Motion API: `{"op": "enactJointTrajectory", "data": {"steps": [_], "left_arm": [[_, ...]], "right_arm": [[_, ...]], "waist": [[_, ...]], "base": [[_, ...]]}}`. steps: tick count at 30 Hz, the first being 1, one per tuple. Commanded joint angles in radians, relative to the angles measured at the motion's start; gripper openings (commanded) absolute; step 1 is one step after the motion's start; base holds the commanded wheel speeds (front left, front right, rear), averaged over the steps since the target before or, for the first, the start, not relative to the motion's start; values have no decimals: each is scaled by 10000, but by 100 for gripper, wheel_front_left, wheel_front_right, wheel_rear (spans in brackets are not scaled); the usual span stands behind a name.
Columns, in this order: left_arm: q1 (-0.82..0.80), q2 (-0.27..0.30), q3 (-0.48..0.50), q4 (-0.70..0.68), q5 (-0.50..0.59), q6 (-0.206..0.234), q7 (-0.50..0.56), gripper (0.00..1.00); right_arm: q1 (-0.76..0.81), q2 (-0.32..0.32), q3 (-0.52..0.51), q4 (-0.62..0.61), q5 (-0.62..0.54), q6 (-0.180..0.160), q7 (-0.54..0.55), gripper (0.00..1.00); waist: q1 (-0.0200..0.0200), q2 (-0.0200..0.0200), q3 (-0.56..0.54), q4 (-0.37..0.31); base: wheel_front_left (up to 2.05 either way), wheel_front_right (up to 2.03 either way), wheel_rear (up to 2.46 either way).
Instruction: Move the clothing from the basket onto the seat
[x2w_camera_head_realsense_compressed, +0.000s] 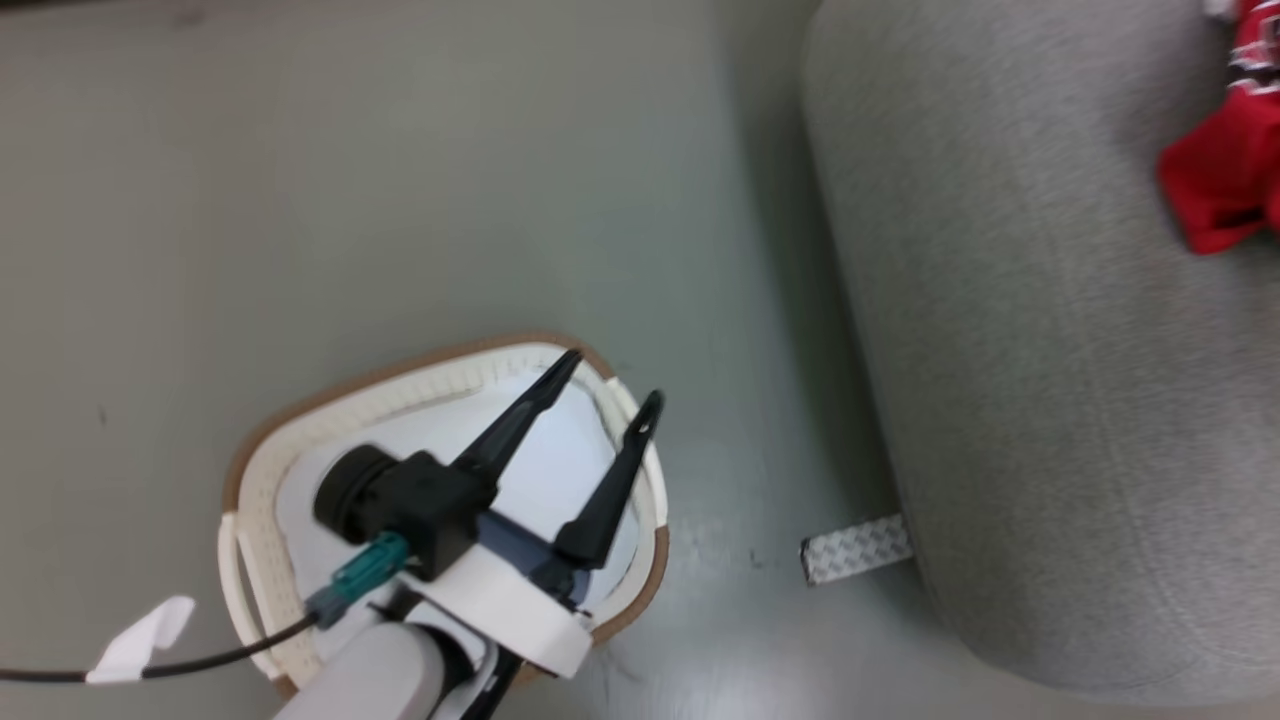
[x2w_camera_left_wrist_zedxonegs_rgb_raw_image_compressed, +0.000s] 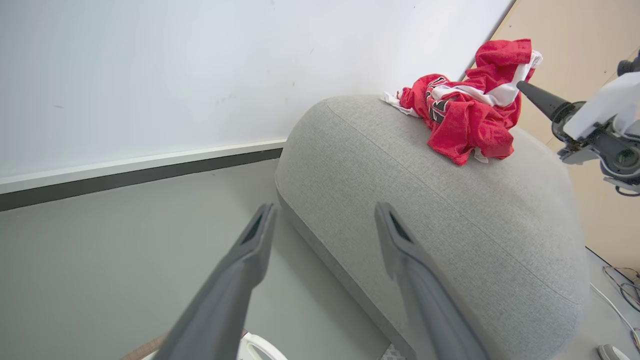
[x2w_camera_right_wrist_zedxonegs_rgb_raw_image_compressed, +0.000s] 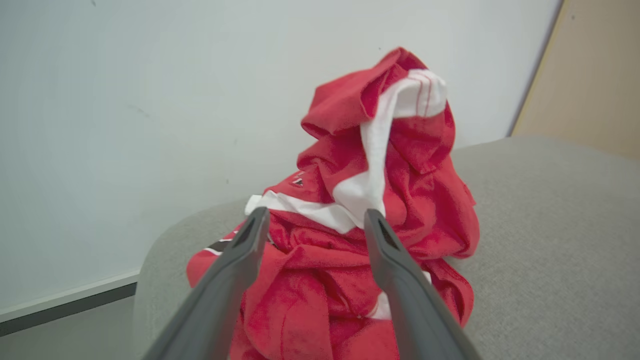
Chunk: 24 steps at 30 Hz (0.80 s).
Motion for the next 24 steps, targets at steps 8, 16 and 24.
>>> {"op": "enactJointTrajectory", "data": {"steps": [8, 16, 24], "left_arm": [[1495, -52, 729, 860, -648, 690, -959, 100], [3062, -428, 1649, 2108, -907, 953, -1407, 100], [4746, -1208, 3595, 2218, -171, 944, -1410, 100]], "right_arm": [[2992, 811, 1567, -2756, -499, -22, -29, 100], [5689, 1091, 2951, -4060, -1119, -24, -18, 100], [7134, 1291, 3878, -3997, -1310, -24, -17, 100]], "waist": [[-2, 0, -2289, -78], [-2, 0, -4060, 672], [-2, 0, -5368, 1032]], "base": [[0, 0, 0], [0, 0, 0], [0, 0, 0]]}}
